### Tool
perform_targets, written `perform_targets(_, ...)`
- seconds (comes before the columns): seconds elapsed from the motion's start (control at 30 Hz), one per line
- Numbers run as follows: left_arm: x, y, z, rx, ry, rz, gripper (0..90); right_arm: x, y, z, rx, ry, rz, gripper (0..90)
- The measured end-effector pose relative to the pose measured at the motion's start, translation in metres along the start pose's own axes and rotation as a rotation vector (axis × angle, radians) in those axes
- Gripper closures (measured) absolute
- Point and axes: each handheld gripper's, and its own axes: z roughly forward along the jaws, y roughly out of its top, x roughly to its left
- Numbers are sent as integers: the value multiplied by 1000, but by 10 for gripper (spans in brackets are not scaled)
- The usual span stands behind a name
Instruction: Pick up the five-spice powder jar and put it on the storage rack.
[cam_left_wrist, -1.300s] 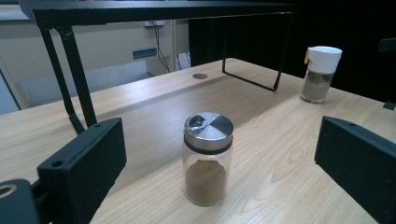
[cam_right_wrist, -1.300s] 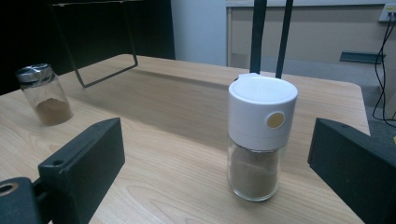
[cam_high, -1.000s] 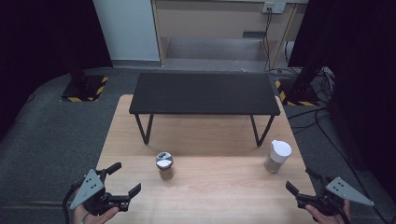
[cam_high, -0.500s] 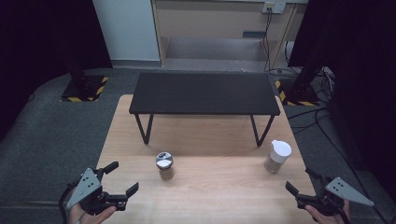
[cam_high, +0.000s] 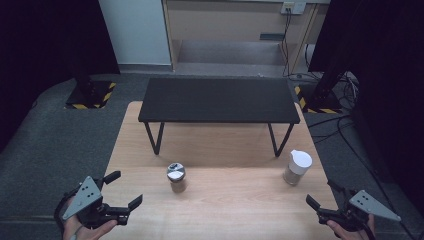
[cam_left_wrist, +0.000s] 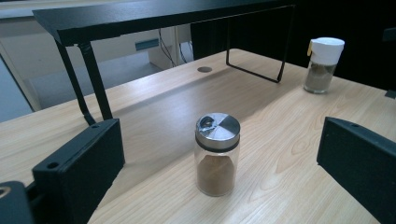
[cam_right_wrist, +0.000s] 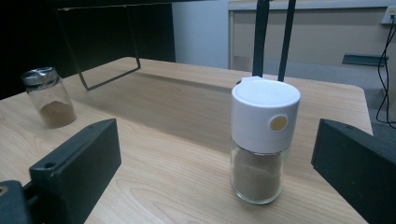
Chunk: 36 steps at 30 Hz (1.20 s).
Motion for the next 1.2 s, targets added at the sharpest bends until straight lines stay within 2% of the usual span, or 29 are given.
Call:
perform_targets(0.13, 5, 8, -4, 31, 7, 4, 0, 0, 0, 0, 1, -1, 2, 19)
perform_targets(0.3, 17, 16, -5, 61, -29, -24, 0, 0, 0, 0, 1, -5, 4, 19)
perform_targets(0.5, 26, 31, 2, 104, -48, -1, 1, 0, 0, 0, 0, -6, 6, 20)
perform_targets(0.6, 33, 39, 12, 137, -82, 6, 6, 0, 0, 0, 1, -8, 7, 20)
perform_targets(0.7, 37, 38, 19, 133, -105, -12, 12, 1, 0, -1, 0, -9, 6, 20)
perform_targets(0.97, 44, 43, 47, 173, -148, 19, 16, 0, 0, 0, 4, -9, 8, 20)
perform_targets(1.2, 50, 39, 71, 187, -194, 47, 17, 0, 0, -1, 1, -10, 6, 21)
